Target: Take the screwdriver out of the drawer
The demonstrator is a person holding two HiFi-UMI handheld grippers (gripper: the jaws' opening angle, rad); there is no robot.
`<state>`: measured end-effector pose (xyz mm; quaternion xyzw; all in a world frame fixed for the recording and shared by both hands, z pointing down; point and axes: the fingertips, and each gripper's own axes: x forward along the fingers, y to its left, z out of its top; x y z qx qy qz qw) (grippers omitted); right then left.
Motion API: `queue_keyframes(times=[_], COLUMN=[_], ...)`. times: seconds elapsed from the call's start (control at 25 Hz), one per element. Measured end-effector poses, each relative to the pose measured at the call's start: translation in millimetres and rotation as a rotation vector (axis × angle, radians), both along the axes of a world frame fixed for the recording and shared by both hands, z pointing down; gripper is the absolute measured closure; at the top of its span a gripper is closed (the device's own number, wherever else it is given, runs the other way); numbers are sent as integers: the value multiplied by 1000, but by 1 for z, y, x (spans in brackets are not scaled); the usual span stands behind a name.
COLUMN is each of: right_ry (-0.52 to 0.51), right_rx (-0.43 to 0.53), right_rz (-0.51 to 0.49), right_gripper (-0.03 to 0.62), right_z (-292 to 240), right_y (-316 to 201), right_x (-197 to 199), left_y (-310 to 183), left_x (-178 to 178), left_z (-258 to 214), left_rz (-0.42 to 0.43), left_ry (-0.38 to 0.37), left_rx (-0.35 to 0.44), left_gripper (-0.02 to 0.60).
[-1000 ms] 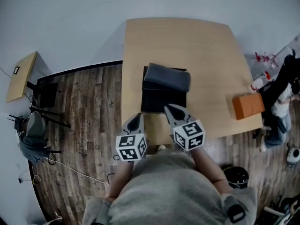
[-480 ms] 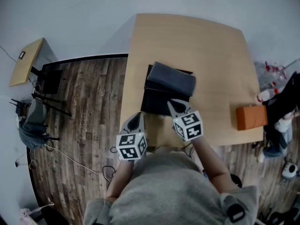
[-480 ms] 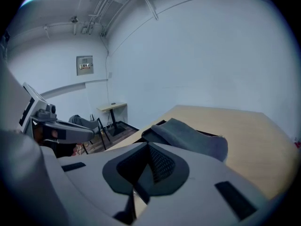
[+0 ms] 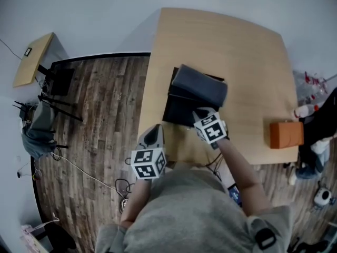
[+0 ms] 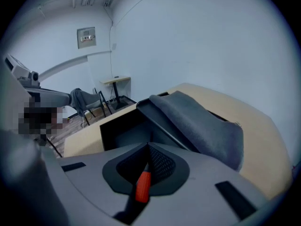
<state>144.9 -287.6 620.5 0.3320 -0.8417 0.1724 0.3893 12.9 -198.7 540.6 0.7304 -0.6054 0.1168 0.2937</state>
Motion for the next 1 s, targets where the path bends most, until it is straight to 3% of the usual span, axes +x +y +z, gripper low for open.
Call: queue_keyframes(times=[0.2,0.32,0.48,0.8,1.0], right_ry=[49,54,101,129,195], right_rx=[-120,-184,-241,-337,-334], right_rz=[-80,-129,-143,-187,-170], right_gripper=[590,507,467,467,467], right_z=[23,30,41,56,59], right_y=[6,11,13,31,29], right_x=[-8,-20,-23,-36,-24], left_y=[0,0,-2,-2,0], left_x=[-8,-10,-7,-6,-8], left_z=[1,1,1,0,1], left_rz=[-16,-17,-13,-8,-16], left_ry=[7,9,11,13,15], left_rx=[-2,-2,-1,5,1], left_gripper=[580,580,580,580,580])
